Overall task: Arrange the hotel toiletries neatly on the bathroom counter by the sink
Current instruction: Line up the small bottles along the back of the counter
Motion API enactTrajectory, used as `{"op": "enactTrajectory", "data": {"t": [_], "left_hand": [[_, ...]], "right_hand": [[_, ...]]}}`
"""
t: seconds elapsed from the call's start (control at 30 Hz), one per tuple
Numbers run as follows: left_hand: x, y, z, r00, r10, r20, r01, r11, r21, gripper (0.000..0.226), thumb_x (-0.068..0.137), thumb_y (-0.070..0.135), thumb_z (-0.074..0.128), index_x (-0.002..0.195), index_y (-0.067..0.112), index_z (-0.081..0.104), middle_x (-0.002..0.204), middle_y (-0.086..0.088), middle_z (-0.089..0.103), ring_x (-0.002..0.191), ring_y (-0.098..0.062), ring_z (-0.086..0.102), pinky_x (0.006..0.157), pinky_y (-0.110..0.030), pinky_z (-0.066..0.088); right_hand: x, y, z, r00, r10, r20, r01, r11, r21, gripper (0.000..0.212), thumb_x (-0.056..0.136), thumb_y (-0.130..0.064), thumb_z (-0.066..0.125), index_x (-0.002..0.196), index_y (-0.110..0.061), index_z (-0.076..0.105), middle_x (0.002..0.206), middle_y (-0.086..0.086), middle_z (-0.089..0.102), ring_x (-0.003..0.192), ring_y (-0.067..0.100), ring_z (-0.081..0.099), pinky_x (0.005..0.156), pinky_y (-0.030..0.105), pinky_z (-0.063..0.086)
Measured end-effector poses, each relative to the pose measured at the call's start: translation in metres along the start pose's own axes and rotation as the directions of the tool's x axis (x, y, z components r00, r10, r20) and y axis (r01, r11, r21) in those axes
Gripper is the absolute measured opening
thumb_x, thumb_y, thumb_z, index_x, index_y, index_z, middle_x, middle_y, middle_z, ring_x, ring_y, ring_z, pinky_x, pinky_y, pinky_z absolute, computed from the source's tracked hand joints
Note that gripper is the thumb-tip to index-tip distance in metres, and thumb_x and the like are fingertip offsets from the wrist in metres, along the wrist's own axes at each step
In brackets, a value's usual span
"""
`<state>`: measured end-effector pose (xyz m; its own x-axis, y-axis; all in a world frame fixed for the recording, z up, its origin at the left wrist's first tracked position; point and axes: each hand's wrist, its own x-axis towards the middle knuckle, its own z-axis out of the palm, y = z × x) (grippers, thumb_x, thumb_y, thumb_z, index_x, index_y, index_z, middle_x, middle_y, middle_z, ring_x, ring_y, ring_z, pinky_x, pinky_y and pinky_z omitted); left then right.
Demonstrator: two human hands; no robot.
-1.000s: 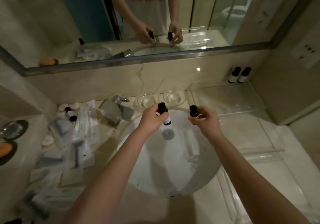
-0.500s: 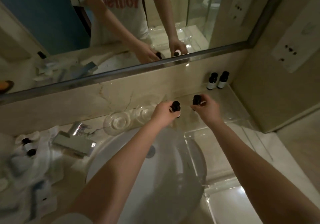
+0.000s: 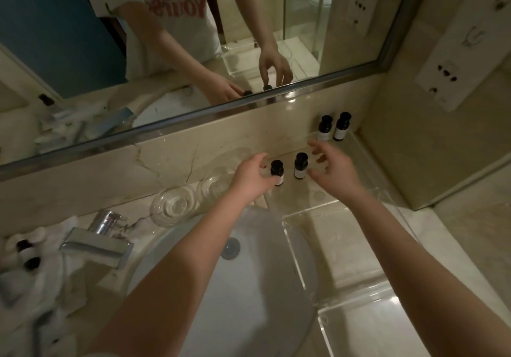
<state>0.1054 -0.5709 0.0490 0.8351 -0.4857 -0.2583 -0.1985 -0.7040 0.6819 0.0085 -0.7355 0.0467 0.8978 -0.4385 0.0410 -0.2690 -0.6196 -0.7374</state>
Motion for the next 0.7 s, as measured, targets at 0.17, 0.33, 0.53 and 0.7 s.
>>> {"op": "enactTrajectory", "data": {"t": [0.17, 0.33, 0.53, 0.7], "left_hand": [[-0.001, 0.017, -0.014, 0.99, 0.144, -0.001, -0.141, 0.972, 0.189, 0.055, 0.081, 0.029, 0.07, 0.132, 0.02, 0.052, 0.126, -0.003, 0.054, 0.107, -0.025, 0.058, 0.094, -0.034, 0.048], [0.003, 0.03, -0.014, 0.978, 0.205, 0.042, -0.205, 0.901, 0.383, 0.027, 0.084, 0.021, 0.064, 0.11, 0.017, 0.066, 0.113, -0.006, 0.062, 0.097, -0.026, 0.06, 0.083, -0.034, 0.05], [0.022, 0.041, -0.021, 0.973, 0.221, 0.066, -0.224, 0.835, 0.503, 0.023, 0.088, 0.024, 0.059, 0.108, 0.014, 0.066, 0.112, -0.007, 0.06, 0.103, -0.026, 0.058, 0.08, -0.037, 0.05], [0.052, 0.055, -0.024, 0.97, 0.244, 0.012, -0.215, 0.828, 0.518, 0.021, 0.088, 0.023, 0.058, 0.102, 0.009, 0.067, 0.104, -0.012, 0.059, 0.094, -0.031, 0.06, 0.072, -0.035, 0.048]], "right_hand": [[0.019, -0.013, -0.016, 0.965, -0.213, 0.154, 0.257, 0.884, -0.39, 0.044, 0.082, -0.025, 0.067, 0.125, -0.021, 0.056, 0.12, 0.004, 0.059, 0.101, 0.022, 0.06, 0.075, 0.034, 0.052], [0.027, -0.023, -0.013, 0.946, -0.207, 0.249, 0.311, 0.796, -0.519, 0.028, 0.086, -0.02, 0.058, 0.113, -0.016, 0.062, 0.103, 0.006, 0.064, 0.09, 0.027, 0.061, 0.064, 0.035, 0.049], [0.055, -0.023, -0.02, 0.956, -0.14, 0.259, 0.257, 0.827, -0.501, 0.018, 0.086, -0.015, 0.055, 0.101, -0.009, 0.063, 0.098, 0.011, 0.066, 0.086, 0.029, 0.061, 0.069, 0.039, 0.053], [0.093, -0.024, -0.036, 0.972, -0.046, 0.23, 0.159, 0.85, -0.503, 0.021, 0.09, -0.018, 0.053, 0.109, -0.015, 0.062, 0.109, 0.006, 0.065, 0.097, 0.026, 0.06, 0.073, 0.031, 0.046]]}}
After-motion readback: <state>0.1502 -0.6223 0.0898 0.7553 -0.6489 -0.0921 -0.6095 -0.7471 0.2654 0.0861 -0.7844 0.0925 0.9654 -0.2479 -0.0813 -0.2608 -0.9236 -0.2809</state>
